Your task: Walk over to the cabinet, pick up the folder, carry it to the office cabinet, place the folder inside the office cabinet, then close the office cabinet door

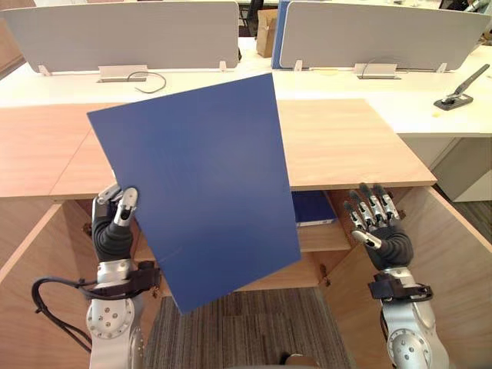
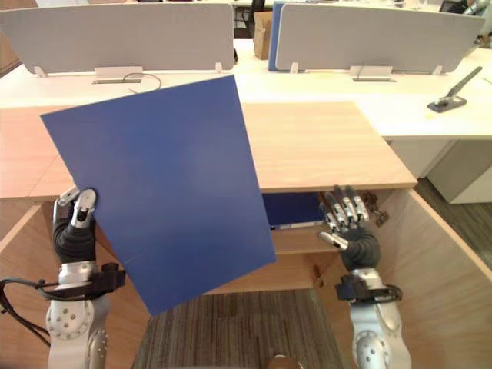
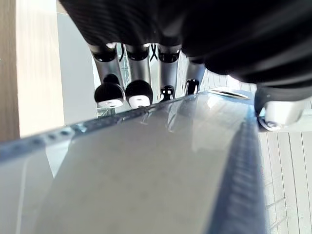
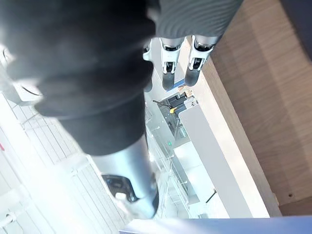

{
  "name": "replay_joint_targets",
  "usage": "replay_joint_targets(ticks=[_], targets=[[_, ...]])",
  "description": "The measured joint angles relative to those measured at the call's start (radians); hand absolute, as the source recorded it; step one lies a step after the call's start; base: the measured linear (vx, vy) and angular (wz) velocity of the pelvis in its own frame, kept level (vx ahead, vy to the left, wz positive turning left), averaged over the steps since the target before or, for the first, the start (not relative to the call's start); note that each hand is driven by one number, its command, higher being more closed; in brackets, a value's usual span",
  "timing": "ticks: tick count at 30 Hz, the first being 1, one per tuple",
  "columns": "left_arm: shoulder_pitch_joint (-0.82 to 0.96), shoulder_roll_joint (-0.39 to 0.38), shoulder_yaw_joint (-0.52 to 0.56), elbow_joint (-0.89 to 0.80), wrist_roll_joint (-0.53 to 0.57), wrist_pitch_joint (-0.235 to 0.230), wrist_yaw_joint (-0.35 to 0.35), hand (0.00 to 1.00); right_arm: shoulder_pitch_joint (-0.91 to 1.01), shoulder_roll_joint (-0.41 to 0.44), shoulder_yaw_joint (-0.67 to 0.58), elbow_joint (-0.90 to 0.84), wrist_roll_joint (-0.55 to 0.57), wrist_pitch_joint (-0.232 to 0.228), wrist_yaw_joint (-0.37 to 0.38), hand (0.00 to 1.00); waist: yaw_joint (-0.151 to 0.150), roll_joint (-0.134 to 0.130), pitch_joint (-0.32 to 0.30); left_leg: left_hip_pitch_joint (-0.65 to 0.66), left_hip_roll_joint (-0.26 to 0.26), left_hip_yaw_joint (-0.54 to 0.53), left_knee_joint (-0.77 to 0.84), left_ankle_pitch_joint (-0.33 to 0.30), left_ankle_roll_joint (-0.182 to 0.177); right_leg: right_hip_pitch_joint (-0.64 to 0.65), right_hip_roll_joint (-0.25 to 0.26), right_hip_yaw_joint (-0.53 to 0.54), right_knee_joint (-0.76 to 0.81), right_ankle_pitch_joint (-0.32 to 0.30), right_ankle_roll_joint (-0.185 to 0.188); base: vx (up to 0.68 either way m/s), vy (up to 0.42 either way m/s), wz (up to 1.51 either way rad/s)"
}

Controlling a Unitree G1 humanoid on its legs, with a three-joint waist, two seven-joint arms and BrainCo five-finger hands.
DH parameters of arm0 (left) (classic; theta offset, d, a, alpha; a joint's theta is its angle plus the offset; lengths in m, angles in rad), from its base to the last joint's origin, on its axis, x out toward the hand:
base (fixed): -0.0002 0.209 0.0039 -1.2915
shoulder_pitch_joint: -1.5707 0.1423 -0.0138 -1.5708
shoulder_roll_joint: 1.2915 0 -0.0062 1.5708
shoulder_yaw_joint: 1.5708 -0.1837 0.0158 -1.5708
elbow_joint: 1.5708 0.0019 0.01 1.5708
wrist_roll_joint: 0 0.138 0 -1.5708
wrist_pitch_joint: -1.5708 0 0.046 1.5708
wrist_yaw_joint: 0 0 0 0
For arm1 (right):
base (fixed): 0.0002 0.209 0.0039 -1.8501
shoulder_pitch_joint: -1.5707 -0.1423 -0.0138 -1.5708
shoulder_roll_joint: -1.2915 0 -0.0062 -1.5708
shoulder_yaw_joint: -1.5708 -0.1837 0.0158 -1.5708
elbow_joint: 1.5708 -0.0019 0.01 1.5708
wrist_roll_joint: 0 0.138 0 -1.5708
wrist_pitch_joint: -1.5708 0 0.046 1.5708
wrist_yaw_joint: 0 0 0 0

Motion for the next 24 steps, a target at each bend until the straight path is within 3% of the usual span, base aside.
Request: replay_joint_targets(ticks=[6, 15, 21, 24], targets=[[-0.001, 0.001, 0.007, 0.001, 0.0, 0.0, -0.001, 1.0, -0.057, -0.056, 0.049, 0.056, -0.003, 0.006, 0.011, 0.0, 0.0, -0.007, -0.004, -0.001, -0.007, -0.008, 0.004, -0.001, 0.002, -0.002, -0.007, 0.0, -0.003, 0.005, 0.004, -0.03, 0.015, 0.01], [-0.01, 0.001, 0.008, 0.017, 0.001, 0.004, -0.007, 1.0, -0.105, -0.058, 0.103, 0.108, -0.004, 0.016, 0.018, 0.0, 0.002, -0.007, -0.004, -0.008, -0.009, -0.012, 0.007, -0.002, 0.004, 0.001, -0.009, -0.001, -0.014, 0.013, 0.007, 0.0, 0.0, 0.0], [-0.059, 0.021, -0.054, 0.027, 0.008, 0.006, 0.0, 1.0, -0.242, -0.11, 0.277, 0.164, -0.002, 0.031, 0.0, 0.0, 0.006, -0.008, -0.005, -0.017, -0.009, -0.012, 0.014, -0.001, 0.005, 0.001, -0.009, -0.001, -0.015, 0.019, 0.004, 0.0, 0.0, 0.0], [-0.076, 0.04, -0.087, 0.027, 0.07, 0.006, 0.005, 1.0, -0.335, -0.162, 0.363, 0.16, 0.026, 0.043, 0.011, 0.0, 0.01, -0.008, -0.005, -0.017, -0.009, -0.012, 0.016, -0.001, 0.006, 0.002, -0.009, 0.0, -0.018, 0.024, 0.003, 0.0, 0.0, 0.0]])
